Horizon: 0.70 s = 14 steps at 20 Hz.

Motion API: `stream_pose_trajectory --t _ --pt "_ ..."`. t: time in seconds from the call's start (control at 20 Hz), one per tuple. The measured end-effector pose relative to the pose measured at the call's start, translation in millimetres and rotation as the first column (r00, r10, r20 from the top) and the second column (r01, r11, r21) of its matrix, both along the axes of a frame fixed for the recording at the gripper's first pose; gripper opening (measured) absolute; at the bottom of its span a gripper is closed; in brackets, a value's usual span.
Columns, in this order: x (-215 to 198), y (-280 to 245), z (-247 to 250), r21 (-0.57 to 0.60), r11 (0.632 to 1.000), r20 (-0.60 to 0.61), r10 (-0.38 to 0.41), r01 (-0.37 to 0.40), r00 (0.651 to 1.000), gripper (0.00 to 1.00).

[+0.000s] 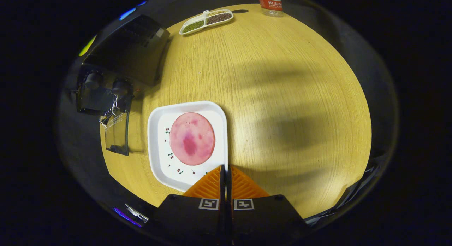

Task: Open the toaster oven, put the food inside, and close the toaster oven door.

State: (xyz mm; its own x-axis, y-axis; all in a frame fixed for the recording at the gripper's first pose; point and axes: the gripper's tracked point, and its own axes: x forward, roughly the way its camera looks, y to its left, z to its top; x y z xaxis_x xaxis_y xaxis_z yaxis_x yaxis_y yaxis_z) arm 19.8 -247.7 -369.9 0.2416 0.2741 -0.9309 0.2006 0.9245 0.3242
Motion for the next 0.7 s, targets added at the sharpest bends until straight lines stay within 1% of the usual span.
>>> stream_pose_trajectory --t 0.05,0.15,0.3,0.45,0.7 --pt "-2 3 0 0.016 1.0 -0.002 -0.019 0.019 1.0 0.02" --pt "-8 6 -1 0.037 0.999 -0.007 -0.032 0.033 0.999 0.02" --pt "-18 4 7 0.055 0.996 0.02 -0.078 0.077 0.997 0.02" --pt "-27 7 19 0.088 0.987 0.053 -0.138 0.133 0.989 0.02" --pt "-43 23 35 0.134 0.971 0.099 -0.212 0.198 0.972 0.02"
